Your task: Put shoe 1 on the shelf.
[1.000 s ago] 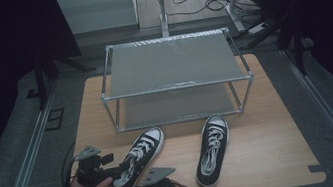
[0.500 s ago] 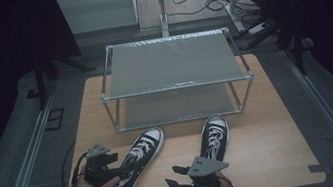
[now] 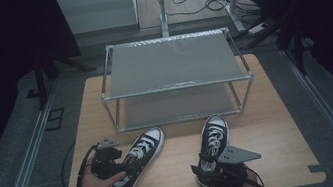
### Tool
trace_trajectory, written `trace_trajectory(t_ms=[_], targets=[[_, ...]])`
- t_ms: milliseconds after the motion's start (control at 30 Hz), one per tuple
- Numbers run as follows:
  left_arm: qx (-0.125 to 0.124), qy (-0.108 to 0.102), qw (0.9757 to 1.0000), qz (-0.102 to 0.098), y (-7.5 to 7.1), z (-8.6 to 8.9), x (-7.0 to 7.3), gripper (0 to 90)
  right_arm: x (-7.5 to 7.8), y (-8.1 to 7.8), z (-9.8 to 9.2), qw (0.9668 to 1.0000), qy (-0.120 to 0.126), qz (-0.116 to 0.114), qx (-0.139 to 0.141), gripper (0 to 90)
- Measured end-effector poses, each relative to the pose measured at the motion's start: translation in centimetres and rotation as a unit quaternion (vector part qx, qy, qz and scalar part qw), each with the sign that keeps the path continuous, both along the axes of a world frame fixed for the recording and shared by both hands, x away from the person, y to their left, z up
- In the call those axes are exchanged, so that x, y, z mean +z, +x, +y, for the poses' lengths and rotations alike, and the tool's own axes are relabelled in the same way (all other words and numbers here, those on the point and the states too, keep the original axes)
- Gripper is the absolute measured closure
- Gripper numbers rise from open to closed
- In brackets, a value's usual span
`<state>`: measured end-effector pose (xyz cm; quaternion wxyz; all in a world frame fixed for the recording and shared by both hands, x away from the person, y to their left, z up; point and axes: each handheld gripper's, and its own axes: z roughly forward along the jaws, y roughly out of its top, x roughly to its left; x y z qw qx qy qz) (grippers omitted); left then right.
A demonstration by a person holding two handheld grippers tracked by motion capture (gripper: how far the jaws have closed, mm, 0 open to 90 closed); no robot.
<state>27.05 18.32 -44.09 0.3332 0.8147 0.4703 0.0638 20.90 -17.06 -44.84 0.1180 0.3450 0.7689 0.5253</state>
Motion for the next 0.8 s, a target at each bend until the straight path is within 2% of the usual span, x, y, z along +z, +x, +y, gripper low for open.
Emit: trace_trajectory(t_ms=[33,133,200,233,300,333,367,467,533,600,733,767,800], targets=[[0.0,0.0,1.0,0.0,0.0,0.0,0.0,17.8,0.0,0.0,0.0,1.0,0.0,0.0,0.0,49.1],[-0.005,0.025,0.9996,0.014,0.8,-0.8,-0.5,16.1,-0.3,-0.1,-0.2,1.0,-0.001,0.003,-0.004,48.8],[-0.006,0.031,0.9994,0.017,1.0,-1.1,-0.6,15.2,-0.5,-0.1,-0.2,1.0,-0.003,0.006,-0.004,48.3],[-0.006,0.036,0.9991,0.021,1.2,-1.3,-0.7,15.2,-0.5,-0.1,-0.2,1.0,-0.003,0.006,-0.004,48.3],[-0.004,0.062,0.9974,0.036,1.9,-1.8,-1.2,14.8,-0.7,-0.1,-0.2,0.9999,-0.004,0.01,-0.005,47.9],[-0.004,0.062,0.9974,0.036,1.9,-1.8,-1.2,14.8,-0.8,-0.1,-0.1,0.9999,-0.004,0.011,-0.005,47.8],[-0.007,0.075,0.9962,0.044,2.2,-2.0,-1.5,14.8,-0.8,-0.1,-0.1,0.9999,-0.003,0.011,-0.005,47.6],[-0.011,0.086,0.9947,0.056,2.6,-2.3,-1.8,14.7,-0.8,-0.1,-0.1,0.9999,-0.003,0.011,-0.005,47.2],[-0.017,0.098,0.9927,0.067,2.9,-2.5,-2.1,14.7,-0.8,-0.1,-0.1,0.9999,-0.002,0.009,-0.006,47.0],[-0.017,0.101,0.9921,0.072,3.0,-2.5,-2.2,14.7,-0.8,-0.1,-0.1,0.9999,-0.002,0.01,-0.006,46.9],[-0.022,0.118,0.9884,0.093,3.6,-3.0,-2.8,14.7,-0.7,-0.2,-0.3,0.9999,0.001,0.007,-0.012,46.6],[-0.022,0.118,0.9884,0.093,3.6,-3.0,-2.8,14.8,-0.7,-0.2,-0.3,0.9999,0.001,0.007,-0.012,46.6],[-0.026,0.132,0.9859,0.099,3.8,-3.3,-2.9,14.4,-0.7,-0.2,-0.4,0.9999,0.001,0.006,-0.012,46.4]])
